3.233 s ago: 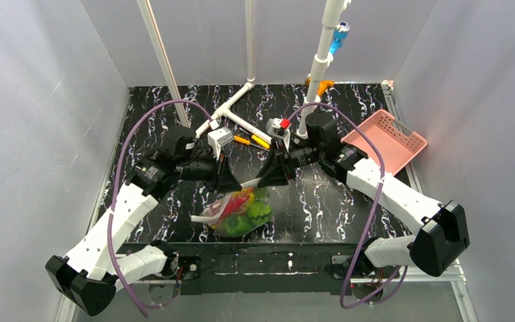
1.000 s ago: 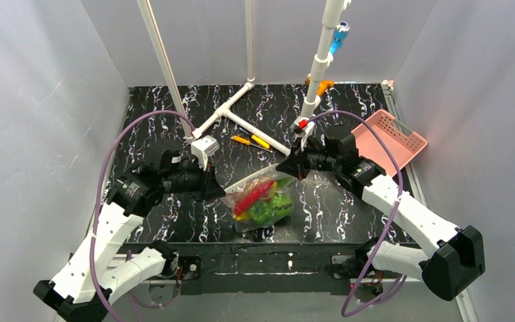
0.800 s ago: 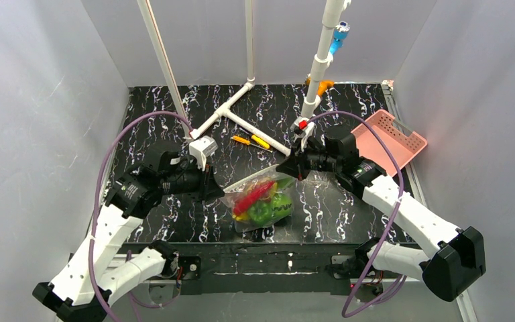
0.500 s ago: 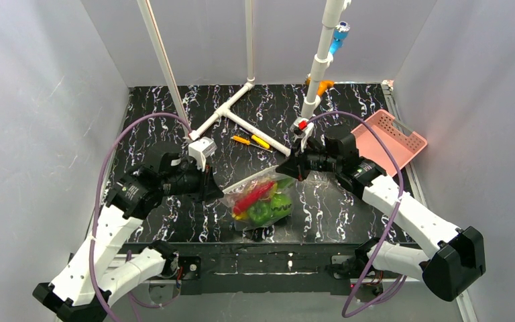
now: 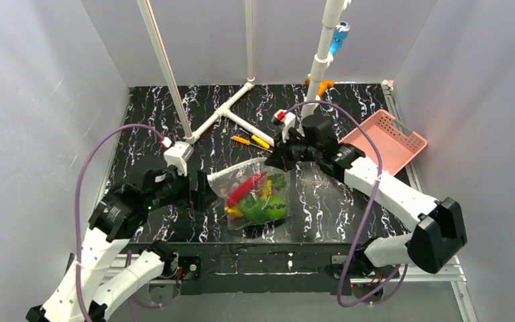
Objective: Place the food in the zip-top bag and seal the zipper
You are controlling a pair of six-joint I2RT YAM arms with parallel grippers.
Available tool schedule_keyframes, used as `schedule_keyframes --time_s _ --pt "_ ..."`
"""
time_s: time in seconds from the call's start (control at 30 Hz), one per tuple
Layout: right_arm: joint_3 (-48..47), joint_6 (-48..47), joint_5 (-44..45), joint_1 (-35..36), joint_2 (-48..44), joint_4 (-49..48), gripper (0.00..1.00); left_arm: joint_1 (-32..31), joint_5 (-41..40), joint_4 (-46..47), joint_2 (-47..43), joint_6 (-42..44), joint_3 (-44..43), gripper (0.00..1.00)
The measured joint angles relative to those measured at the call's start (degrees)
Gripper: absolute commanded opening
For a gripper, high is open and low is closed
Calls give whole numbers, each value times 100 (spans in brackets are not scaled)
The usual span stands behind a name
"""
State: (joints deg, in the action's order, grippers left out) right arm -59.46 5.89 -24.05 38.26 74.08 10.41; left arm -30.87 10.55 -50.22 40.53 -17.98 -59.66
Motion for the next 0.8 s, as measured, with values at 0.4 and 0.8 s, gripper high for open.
schedule_keyframes --time_s 0.4,0.8 --pt "-2192 518 1985 562 2424 911 1 0 -544 -28 -935 -1054 -367 98" --pt "-3510 350 3268 785 4229 1768 36 0 -492 1292 -1805 -2238 1204 98"
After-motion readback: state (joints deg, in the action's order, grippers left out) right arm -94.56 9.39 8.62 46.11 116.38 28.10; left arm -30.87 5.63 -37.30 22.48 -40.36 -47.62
